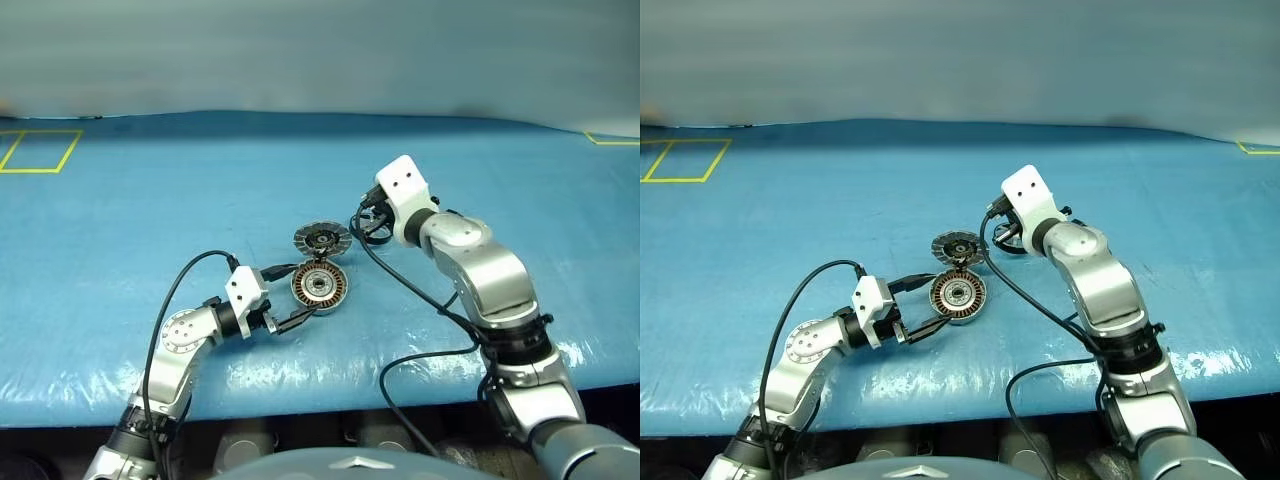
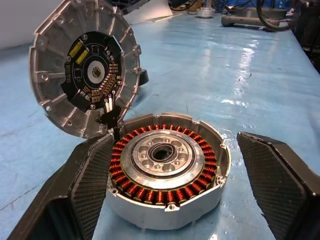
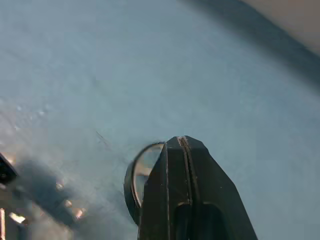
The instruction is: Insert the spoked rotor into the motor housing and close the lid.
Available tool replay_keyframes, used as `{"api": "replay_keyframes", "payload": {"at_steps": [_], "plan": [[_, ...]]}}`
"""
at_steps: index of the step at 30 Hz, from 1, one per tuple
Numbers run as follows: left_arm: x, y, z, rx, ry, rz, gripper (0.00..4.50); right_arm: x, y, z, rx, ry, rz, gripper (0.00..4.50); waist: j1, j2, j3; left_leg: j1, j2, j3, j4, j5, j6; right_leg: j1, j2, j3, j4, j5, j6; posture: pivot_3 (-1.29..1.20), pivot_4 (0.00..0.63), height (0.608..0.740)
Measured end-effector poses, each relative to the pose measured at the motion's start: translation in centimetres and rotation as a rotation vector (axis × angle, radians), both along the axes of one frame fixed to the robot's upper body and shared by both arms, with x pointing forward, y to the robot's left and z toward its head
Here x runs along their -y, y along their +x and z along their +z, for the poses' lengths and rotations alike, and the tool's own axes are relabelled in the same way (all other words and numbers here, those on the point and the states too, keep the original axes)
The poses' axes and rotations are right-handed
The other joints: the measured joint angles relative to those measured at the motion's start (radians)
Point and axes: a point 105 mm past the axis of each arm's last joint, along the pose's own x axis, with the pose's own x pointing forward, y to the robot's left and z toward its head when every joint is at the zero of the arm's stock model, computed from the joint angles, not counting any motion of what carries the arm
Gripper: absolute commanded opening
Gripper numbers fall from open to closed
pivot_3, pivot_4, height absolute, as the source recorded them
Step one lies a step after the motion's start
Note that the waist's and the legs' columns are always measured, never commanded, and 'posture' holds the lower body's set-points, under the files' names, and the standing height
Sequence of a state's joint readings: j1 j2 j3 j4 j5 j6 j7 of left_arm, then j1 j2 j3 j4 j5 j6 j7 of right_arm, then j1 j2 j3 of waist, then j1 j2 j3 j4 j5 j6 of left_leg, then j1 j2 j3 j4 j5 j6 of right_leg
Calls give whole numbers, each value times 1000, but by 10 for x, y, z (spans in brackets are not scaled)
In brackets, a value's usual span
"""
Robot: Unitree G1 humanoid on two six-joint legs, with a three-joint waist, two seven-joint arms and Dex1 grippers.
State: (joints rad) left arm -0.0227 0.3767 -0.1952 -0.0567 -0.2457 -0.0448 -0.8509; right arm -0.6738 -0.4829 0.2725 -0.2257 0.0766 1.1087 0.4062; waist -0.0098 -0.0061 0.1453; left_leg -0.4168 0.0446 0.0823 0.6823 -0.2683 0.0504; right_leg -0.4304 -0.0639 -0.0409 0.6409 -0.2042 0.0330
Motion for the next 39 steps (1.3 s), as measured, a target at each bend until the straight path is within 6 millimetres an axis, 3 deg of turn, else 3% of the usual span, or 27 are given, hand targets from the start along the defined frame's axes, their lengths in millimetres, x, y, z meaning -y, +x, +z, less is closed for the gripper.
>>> {"api": "replay_keyframes", "payload": {"at_steps": [9,16,19,25,39], "plan": [[0,1,-6,-8,-7,18,4212,12,-1,-22,-182,-126,93,12,-3,0,0,0,0,0,0,0,0,0,1,0,0,0,1,0,150,740],[-1,0,-16,-27,3,28,4212,-2,10,-11,-99,-167,153,2170,-4,1,1,0,1,1,0,0,0,0,1,0,1,0,2,0,150,740],[0,0,-18,-34,-5,27,4212,-5,10,-16,-113,-200,160,3155,-1,0,0,0,1,1,0,0,0,0,0,0,0,1,2,0,150,740],[0,1,-18,-30,-5,26,4212,-5,11,-29,-165,-217,136,3155,-2,1,0,0,1,1,1,0,0,0,0,0,1,1,2,0,150,740],[10,3,-15,-44,20,29,4212,-3,15,-34,-139,-253,104,3155,-2,1,0,0,0,1,1,0,0,0,1,0,1,1,3,0,150,740]]}}
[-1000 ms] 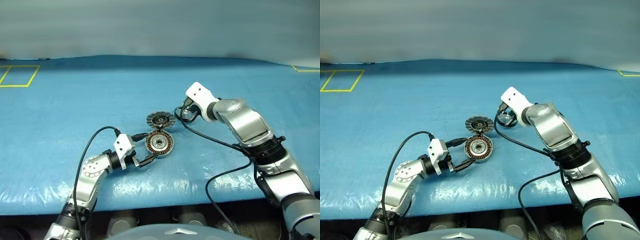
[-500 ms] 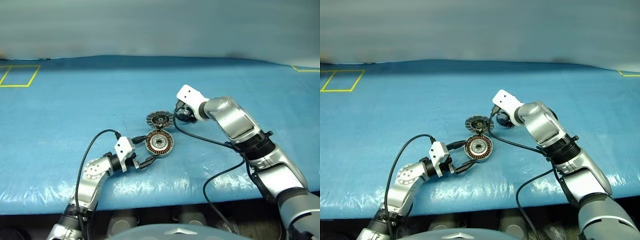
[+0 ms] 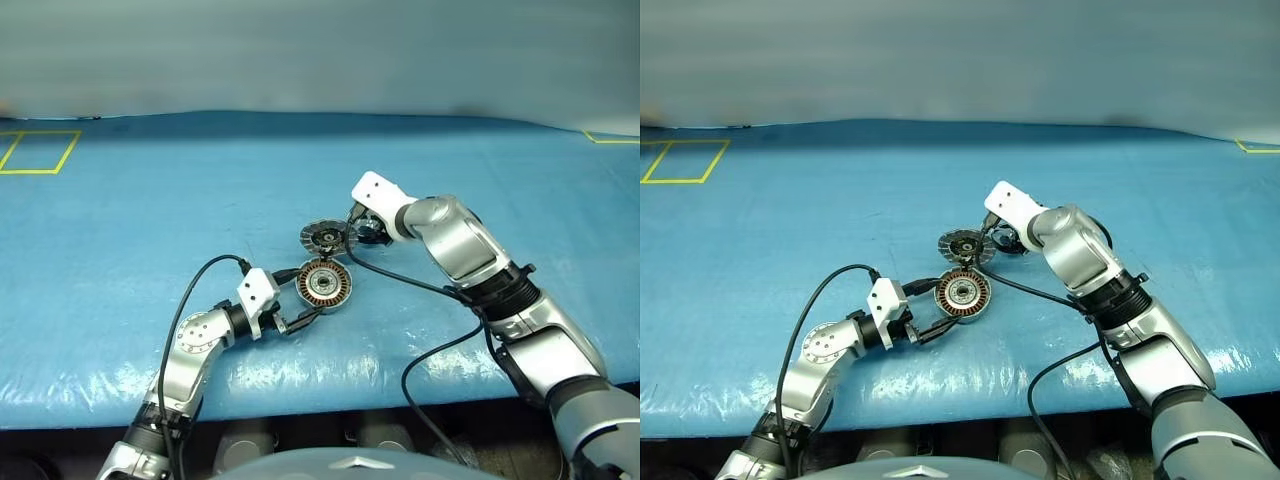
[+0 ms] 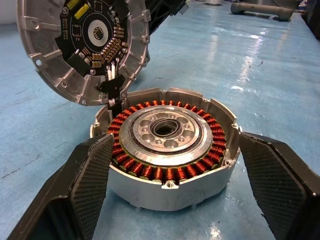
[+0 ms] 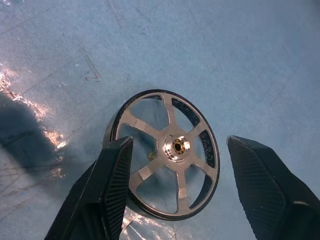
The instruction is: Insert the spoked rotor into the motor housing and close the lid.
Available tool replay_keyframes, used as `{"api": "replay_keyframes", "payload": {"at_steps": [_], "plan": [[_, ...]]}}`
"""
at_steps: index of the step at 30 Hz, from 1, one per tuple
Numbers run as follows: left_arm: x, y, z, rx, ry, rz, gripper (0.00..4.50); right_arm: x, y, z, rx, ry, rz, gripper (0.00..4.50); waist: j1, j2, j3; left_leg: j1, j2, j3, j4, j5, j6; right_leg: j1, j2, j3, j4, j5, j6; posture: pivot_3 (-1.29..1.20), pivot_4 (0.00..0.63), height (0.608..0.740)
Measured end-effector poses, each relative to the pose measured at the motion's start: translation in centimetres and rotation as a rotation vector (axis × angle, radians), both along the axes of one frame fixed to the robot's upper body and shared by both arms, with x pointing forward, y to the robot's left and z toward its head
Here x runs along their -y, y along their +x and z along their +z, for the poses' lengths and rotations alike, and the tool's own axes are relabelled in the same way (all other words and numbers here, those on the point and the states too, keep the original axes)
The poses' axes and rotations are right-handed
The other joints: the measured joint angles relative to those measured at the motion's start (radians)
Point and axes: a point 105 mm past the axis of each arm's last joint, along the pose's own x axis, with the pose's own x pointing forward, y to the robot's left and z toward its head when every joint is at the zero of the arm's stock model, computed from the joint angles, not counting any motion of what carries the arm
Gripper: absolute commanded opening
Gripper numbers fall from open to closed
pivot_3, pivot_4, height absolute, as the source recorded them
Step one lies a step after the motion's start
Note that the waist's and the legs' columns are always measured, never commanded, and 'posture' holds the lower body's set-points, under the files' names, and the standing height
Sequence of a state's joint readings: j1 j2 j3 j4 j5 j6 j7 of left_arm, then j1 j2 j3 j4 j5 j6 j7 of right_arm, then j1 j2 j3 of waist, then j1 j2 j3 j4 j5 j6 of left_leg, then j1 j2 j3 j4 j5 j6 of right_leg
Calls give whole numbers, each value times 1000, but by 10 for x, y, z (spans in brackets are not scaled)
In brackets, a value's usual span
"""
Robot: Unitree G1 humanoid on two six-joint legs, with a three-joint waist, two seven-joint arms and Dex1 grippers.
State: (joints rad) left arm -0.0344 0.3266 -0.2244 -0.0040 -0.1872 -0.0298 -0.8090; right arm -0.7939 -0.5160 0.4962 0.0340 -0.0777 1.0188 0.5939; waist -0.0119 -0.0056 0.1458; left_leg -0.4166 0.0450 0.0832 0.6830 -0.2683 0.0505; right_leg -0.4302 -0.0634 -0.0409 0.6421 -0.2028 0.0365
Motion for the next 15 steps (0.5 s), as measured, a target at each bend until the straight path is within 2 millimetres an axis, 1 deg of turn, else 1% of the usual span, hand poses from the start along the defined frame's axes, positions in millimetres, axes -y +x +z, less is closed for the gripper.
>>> {"api": "replay_keyframes", "payload": {"at_steps": [3,5,9,11,15], "plan": [[-2,-3,-1,-5,6,-2,4212,2,-6,-12,-44,-17,-2,3155,0,0,0,0,0,0,0,0,0,0,0,0,0,0,0,0,150,740],[-4,-3,-2,-6,12,-1,4212,2,-8,-17,-63,-21,-5,3155,0,0,0,0,0,0,0,0,0,0,0,0,0,0,0,0,150,740],[-9,-3,-3,-6,-1,-3,4212,1,-11,-17,-71,-18,0,3155,-2,0,0,0,0,0,0,0,0,0,0,0,1,-1,-1,0,150,740],[-11,-3,-4,-10,-12,-6,4212,1,-15,-21,-86,-19,-5,3155,-2,0,0,0,0,0,0,0,0,0,0,0,1,-1,-1,0,150,740],[-25,1,-6,-4,-5,28,4212,2,-17,-23,-85,-19,-8,3155,-2,0,0,1,0,0,0,0,0,0,0,0,1,-1,-2,0,150,740]]}}
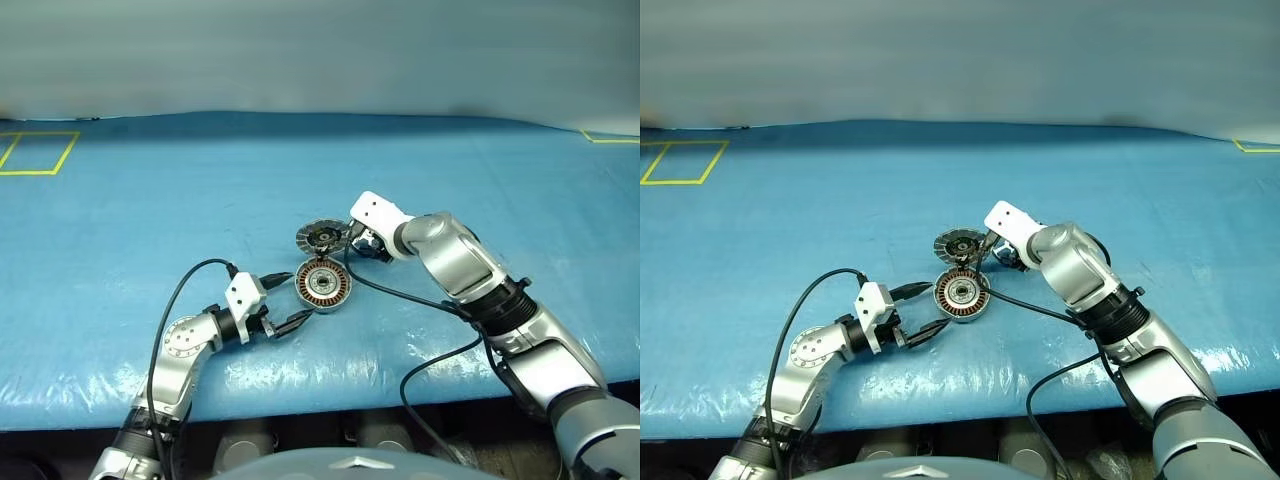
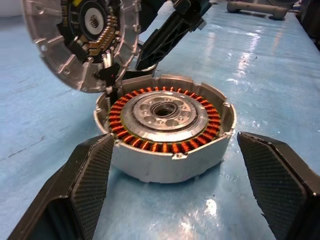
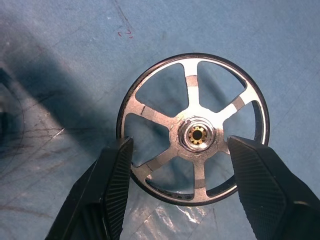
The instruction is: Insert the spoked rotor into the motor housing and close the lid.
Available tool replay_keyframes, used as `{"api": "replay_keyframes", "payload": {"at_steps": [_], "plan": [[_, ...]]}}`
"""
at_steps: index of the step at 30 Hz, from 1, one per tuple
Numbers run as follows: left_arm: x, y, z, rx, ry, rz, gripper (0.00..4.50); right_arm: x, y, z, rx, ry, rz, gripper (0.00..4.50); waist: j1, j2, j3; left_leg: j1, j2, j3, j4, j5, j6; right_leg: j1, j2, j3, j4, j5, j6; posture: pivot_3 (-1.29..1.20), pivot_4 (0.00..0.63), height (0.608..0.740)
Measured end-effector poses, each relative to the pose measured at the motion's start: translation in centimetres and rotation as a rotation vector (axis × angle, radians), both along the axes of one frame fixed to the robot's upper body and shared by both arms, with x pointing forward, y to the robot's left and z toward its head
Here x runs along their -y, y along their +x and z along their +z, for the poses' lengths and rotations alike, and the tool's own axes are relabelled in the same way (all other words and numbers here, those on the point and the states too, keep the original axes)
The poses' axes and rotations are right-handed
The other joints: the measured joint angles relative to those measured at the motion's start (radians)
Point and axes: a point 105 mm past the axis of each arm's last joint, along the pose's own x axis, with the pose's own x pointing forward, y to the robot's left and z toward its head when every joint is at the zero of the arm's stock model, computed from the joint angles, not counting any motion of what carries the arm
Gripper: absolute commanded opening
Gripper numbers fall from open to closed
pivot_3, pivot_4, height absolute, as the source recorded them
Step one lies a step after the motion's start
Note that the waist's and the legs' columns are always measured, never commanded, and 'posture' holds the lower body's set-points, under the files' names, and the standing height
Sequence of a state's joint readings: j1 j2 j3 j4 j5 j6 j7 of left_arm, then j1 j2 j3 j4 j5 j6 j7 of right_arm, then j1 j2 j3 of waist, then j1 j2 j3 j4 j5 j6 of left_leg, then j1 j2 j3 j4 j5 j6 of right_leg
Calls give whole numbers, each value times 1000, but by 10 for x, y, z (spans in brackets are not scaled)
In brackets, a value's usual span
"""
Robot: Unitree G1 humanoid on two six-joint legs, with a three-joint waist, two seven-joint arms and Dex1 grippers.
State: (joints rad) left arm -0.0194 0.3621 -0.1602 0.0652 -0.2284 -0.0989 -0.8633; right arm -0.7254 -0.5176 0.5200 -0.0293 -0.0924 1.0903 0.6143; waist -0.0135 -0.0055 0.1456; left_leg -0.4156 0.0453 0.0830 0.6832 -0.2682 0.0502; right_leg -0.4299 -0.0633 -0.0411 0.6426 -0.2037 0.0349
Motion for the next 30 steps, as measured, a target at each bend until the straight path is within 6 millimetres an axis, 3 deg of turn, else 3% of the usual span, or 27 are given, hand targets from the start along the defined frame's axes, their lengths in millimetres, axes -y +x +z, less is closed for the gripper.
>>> {"api": "replay_keyframes", "payload": {"at_steps": [3,12,23,27,30], "plan": [[-7,1,-2,-3,0,15,4212,0,-1,0,1,3,-4,2770,0,0,0,0,0,0,0,0,0,0,0,0,0,0,0,0,150,740],[-9,0,-7,-10,-1,-1,4212,-1,-9,-5,-7,24,7,26,-5,0,0,1,0,1,0,0,0,1,0,0,0,0,0,0,150,740],[-13,3,-9,-5,3,14,4212,14,-26,-9,-45,36,0,26,3,0,0,0,0,-1,0,0,0,0,-1,0,0,0,0,0,150,740],[-8,-3,-15,-18,7,16,4212,4,-39,-3,-57,104,80,26,-1,0,0,0,0,0,0,0,0,0,0,0,-1,0,0,0,150,740],[-3,-4,-9,1,-7,11,4212,1,-36,11,5,117,103,26,0,0,0,0,0,0,0,0,0,0,0,0,0,0,0,0,150,740]]}}
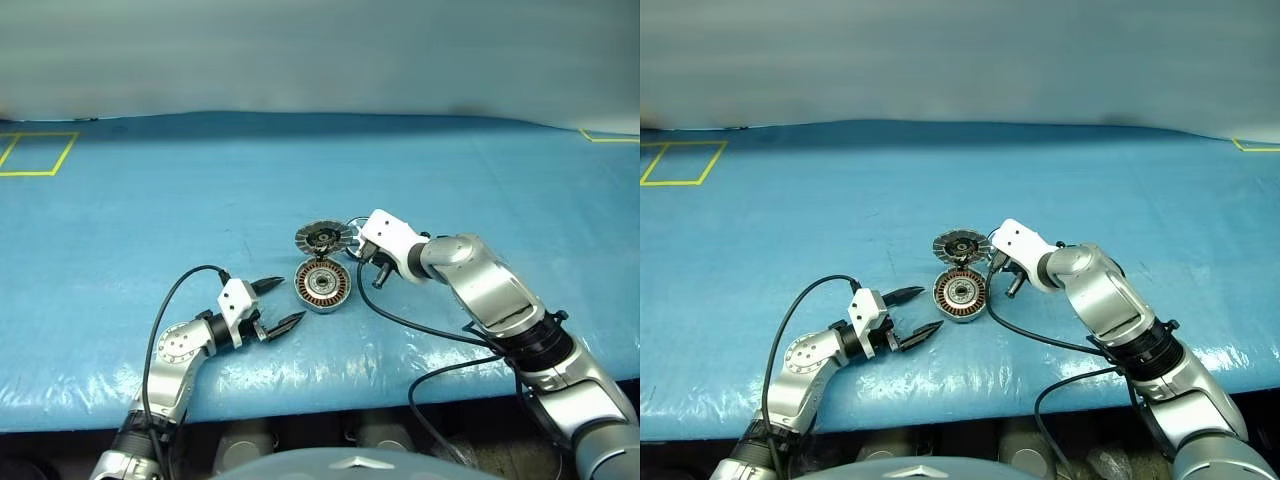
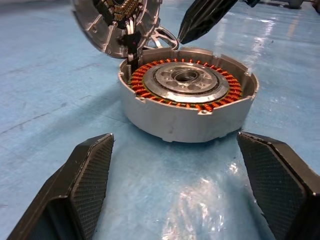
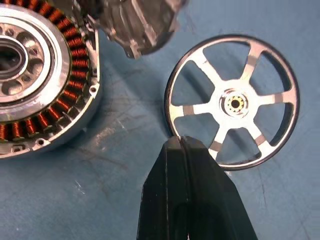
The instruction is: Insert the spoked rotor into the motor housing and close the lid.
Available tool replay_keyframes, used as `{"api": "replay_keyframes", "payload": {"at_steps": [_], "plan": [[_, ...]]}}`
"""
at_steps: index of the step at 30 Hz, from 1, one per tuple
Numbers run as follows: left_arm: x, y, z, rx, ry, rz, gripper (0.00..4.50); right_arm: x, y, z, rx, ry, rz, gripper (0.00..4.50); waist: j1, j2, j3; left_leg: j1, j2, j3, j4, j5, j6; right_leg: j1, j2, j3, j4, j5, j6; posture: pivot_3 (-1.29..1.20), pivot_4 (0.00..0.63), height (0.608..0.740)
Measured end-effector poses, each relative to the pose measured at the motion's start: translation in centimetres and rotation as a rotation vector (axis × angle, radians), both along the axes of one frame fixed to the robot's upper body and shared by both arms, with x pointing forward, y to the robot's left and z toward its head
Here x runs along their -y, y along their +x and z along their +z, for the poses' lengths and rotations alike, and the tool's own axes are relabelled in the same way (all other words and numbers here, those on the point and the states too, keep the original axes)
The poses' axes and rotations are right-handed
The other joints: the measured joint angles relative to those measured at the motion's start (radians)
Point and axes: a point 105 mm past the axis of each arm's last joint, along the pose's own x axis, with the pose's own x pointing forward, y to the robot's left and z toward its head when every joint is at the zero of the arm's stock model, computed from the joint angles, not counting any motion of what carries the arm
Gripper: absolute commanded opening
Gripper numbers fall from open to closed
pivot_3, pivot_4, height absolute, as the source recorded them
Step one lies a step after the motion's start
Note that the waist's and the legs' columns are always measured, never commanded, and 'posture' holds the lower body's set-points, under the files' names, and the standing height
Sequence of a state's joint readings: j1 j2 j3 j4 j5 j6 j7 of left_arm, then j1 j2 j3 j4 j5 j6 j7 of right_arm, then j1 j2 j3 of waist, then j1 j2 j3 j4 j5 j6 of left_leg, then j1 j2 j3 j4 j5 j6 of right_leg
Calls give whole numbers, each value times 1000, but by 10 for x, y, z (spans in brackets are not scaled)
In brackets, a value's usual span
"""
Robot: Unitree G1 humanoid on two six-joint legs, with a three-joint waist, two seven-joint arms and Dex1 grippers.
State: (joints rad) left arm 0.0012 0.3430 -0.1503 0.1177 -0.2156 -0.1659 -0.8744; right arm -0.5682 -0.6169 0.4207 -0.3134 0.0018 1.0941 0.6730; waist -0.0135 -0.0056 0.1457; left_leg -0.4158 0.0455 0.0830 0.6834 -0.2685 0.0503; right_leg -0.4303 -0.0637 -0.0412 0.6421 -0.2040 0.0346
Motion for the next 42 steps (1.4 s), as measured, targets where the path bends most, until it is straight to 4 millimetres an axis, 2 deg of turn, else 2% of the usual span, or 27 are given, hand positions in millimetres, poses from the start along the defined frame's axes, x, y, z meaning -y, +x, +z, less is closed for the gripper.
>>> {"api": "replay_keyframes", "payload": {"at_steps": [4,10,13,14,19,24,30,34,42], "plan": [[-1,0,1,1,4,0,4212,5,13,17,72,-13,-44,26,0,0,0,0,0,0,0,0,0,0,0,0,0,0,0,0,150,740],[-1,1,2,5,6,-1,4212,3,28,23,164,-57,-42,26,1,0,0,0,0,0,0,0,0,0,0,0,0,0,0,0,150,740],[-1,2,2,7,6,-3,4212,5,26,8,147,-148,5,585,3,0,0,-1,-1,0,0,0,0,0,0,0,0,0,0,0,150,740],[-1,2,2,7,7,-3,4212,5,25,4,134,-157,23,946,2,0,0,-1,-1,1,0,0,0,0,0,0,0,0,0,0,150,740],[-1,1,2,6,10,-2,4212,6,25,9,154,-227,115,2534,1,0,0,0,0,0,0,0,0,0,0,0,0,0,0,0,150,740],[-2,0,0,0,11,1,4212,3,26,11,173,-282,201,2534,1,0,0,0,0,1,0,0,0,0,0,0,0,0,0,0,150,740],[0,-1,0,-2,3,1,4212,-9,25,8,174,-371,351,2534,1,0,0,0,0,1,0,0,0,0,0,0,0,0,0,0,150,740],[-1,-2,-2,-7,2,2,4212,-6,30,1,161,-405,349,2534,2,0,0,0,0,1,0,0,0,0,0,0,0,0,0,0,150,740],[-2,-3,-2,-9,4,4,4212,-6,35,0,185,-471,378,2534,2,0,0,0,0,1,0,0,0,0,0,0,0,0,0,0,150,740]]}}
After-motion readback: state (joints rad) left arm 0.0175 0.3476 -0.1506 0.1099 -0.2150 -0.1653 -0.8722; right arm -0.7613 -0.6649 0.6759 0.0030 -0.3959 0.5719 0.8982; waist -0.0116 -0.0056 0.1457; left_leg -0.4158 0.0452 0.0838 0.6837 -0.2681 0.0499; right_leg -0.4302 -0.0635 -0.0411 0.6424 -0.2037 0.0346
